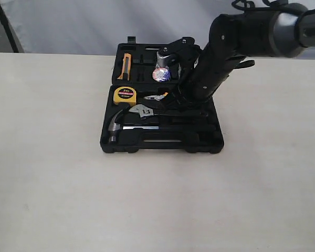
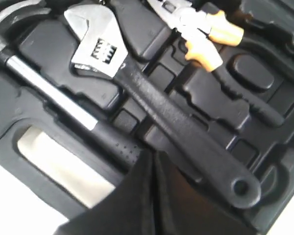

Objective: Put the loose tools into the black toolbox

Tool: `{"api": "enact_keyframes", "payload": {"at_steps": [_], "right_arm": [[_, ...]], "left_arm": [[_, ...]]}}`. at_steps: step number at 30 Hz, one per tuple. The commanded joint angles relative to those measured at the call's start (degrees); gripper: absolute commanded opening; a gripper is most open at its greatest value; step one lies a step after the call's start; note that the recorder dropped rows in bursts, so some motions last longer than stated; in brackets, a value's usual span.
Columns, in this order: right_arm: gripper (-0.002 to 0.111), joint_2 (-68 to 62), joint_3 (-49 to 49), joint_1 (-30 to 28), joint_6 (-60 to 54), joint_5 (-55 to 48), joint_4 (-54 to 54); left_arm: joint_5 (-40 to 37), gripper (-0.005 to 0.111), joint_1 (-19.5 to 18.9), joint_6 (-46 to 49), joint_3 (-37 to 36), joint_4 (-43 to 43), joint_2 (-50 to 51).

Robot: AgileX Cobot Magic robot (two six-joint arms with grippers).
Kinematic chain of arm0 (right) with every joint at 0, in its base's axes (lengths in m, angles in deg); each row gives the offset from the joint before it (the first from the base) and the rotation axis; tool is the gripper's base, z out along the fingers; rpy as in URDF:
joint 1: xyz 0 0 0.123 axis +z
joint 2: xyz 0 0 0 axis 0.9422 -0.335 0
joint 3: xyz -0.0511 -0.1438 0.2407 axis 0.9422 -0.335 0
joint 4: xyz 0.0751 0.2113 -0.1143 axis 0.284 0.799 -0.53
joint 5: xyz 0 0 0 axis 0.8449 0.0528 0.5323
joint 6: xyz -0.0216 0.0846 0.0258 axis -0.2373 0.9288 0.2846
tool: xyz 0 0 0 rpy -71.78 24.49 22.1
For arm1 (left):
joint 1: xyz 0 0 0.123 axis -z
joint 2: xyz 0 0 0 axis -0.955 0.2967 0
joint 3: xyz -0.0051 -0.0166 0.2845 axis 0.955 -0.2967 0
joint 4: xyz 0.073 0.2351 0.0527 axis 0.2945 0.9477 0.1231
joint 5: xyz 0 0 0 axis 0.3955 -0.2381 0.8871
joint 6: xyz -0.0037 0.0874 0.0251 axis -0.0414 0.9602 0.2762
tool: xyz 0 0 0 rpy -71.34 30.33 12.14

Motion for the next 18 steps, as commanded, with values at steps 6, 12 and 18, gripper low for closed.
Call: {"api": "enact_keyframes", "payload": {"at_steps": [6, 12, 18], "right_arm": [[0.0, 5.1, -7.2, -7.3, 5.5, 0.4, 1.4], [0.0, 10.6, -15.5, -15.4, 6.0, 7.2, 10.5], [0.0, 16.7, -22.2, -18.4, 10.6, 9.6, 11.4]], "left_arm": [[1.0, 0.001, -0.2, -0.6, -0.5, -0.8, -0.5], [1.0, 0.001, -0.2, -0.6, -0.5, -0.8, -0.5], [1.0, 0.001, -0.2, -0.6, -0.5, -0.8, -0.5]]}}
